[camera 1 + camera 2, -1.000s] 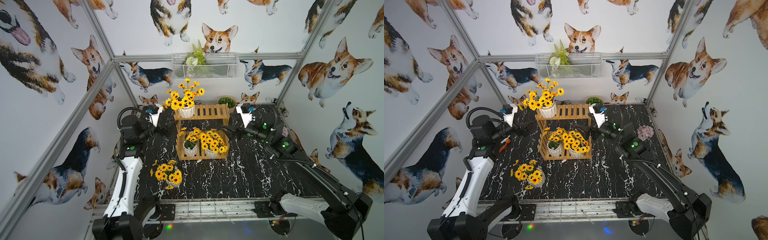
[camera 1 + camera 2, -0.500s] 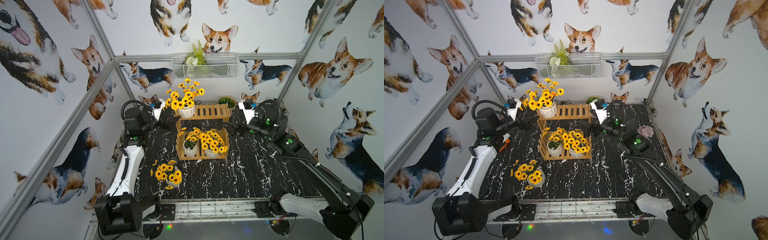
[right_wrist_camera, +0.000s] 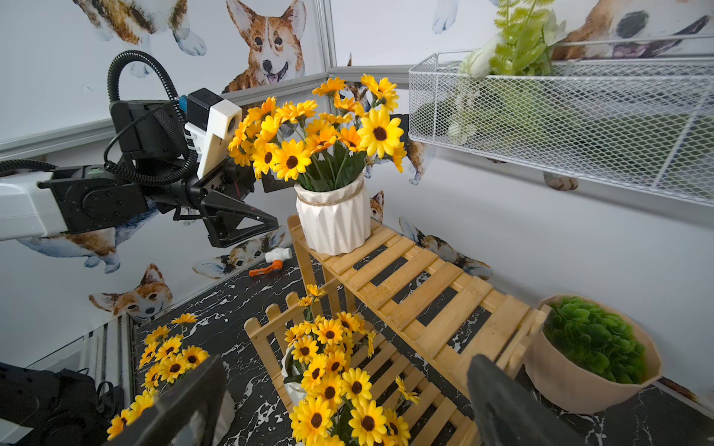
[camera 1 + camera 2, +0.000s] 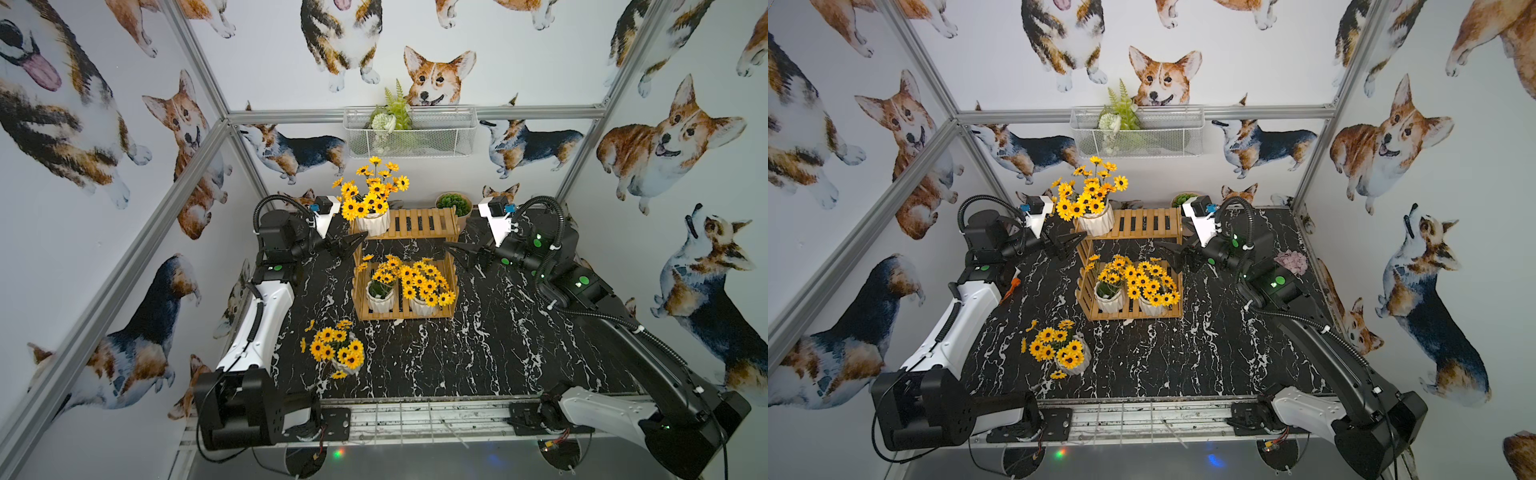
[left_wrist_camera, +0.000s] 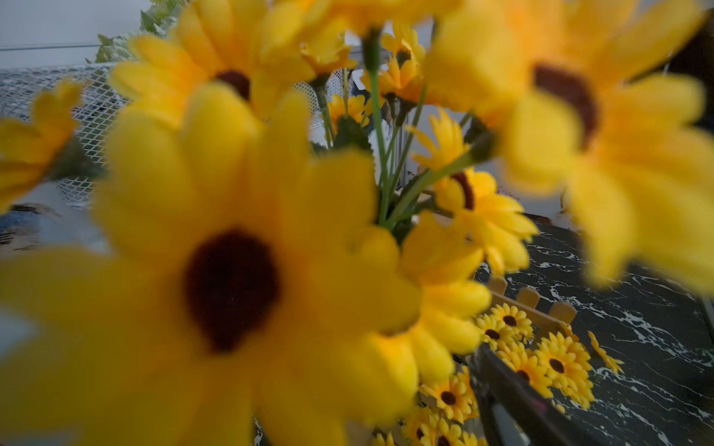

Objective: Take the sunflower pots off the shelves
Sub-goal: Pick up the sunflower pot from the shelf.

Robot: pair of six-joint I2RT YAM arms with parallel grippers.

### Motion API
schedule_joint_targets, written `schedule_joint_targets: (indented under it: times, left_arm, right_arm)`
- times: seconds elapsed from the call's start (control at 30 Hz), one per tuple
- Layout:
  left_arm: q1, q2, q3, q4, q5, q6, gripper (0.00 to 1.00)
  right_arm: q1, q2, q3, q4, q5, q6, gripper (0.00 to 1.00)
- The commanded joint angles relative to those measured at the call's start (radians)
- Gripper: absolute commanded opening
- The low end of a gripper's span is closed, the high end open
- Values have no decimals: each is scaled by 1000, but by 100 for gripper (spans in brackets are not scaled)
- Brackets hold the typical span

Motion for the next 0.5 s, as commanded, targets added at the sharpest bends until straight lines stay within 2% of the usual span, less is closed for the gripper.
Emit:
schedule_joint_targets:
  times: [0.0, 0.47]
  left_arm:
    - [-7, 15, 22, 42, 17, 28, 100]
    - [-26, 79, 75, 42, 28, 25, 100]
  right_arm:
    - [1, 0, 16, 3, -6, -12, 100]
    - [-2, 0, 31, -10, -6, -16, 100]
